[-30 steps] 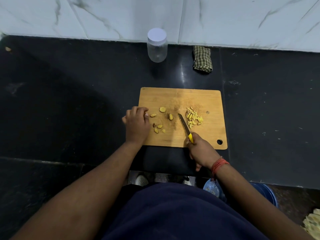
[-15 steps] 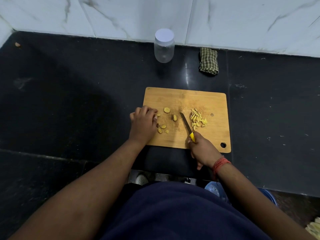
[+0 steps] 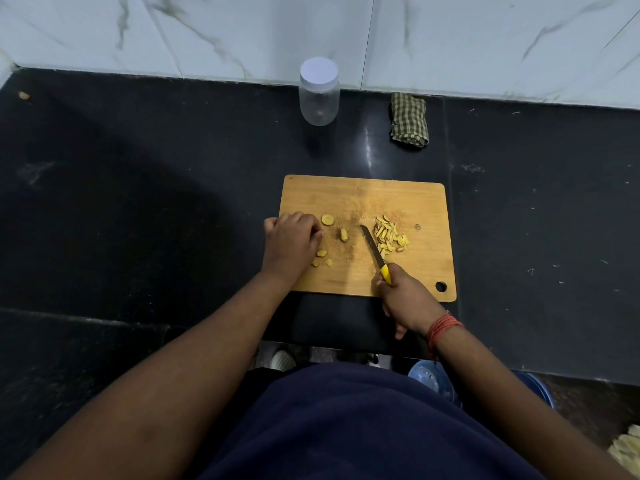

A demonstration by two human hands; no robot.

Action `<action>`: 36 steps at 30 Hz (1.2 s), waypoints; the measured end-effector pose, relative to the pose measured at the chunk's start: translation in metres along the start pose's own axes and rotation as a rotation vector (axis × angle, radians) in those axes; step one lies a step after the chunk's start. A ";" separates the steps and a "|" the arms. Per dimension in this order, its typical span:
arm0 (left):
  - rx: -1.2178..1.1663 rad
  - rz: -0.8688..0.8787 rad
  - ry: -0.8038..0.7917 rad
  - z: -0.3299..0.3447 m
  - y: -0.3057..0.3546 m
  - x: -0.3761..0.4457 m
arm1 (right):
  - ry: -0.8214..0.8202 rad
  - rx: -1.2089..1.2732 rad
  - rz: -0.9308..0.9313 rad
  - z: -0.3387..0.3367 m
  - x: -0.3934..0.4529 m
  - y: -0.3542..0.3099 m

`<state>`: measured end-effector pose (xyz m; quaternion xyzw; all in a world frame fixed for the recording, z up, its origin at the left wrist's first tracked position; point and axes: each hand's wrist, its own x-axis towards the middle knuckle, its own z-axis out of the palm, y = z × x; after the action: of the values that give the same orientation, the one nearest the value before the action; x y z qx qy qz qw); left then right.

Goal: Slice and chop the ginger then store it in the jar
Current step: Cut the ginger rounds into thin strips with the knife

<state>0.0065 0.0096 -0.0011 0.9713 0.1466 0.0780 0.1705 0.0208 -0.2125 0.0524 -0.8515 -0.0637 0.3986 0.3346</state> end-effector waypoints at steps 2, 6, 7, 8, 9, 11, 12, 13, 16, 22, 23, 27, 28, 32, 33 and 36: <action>-0.137 -0.060 0.006 0.001 0.008 0.002 | 0.002 0.005 0.005 -0.001 0.000 0.001; -0.431 -0.129 -0.072 0.001 0.031 0.007 | 0.004 0.019 0.016 -0.001 -0.001 0.003; -0.449 -0.133 -0.088 0.001 0.036 0.008 | 0.004 0.022 0.020 -0.001 -0.002 0.004; -0.469 -0.148 -0.094 0.002 0.040 0.009 | 0.005 0.024 0.023 -0.002 -0.002 0.005; -0.491 -0.174 -0.092 0.003 0.044 0.010 | 0.007 0.025 0.026 -0.002 -0.002 0.006; -0.500 -0.231 -0.080 0.005 0.047 0.012 | 0.010 0.028 0.028 -0.003 -0.002 0.008; -0.480 -0.251 -0.079 0.006 0.047 0.012 | 0.010 0.031 0.027 -0.003 -0.002 0.008; -0.454 -0.265 -0.084 0.006 0.048 0.012 | 0.011 0.032 0.026 -0.004 -0.002 0.009; -0.421 -0.307 -0.105 0.006 0.050 0.014 | 0.014 0.035 0.023 -0.004 -0.002 0.009; -0.468 -0.440 -0.095 0.009 0.060 0.012 | 0.003 0.032 0.021 -0.004 -0.002 0.007; -0.462 -0.445 -0.082 0.009 0.061 0.011 | 0.002 0.034 0.021 -0.004 -0.002 0.007; -0.407 -0.469 -0.028 0.012 0.064 0.008 | -0.008 0.041 0.021 -0.003 -0.002 0.005; -0.395 -0.471 -0.021 0.013 0.065 0.007 | -0.011 0.041 0.019 -0.002 -0.002 0.005; -0.358 -0.462 -0.021 0.016 0.068 0.006 | -0.020 0.036 0.009 0.002 0.000 0.004; -0.353 -0.460 -0.021 0.016 0.068 0.005 | -0.024 0.037 0.009 0.003 0.000 0.004; -0.350 -0.448 -0.023 0.016 0.068 0.005 | -0.035 0.027 0.007 0.004 0.001 0.003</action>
<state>0.0315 -0.0547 0.0083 0.8713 0.3400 0.0516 0.3500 0.0182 -0.2123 0.0485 -0.8401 -0.0612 0.4155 0.3433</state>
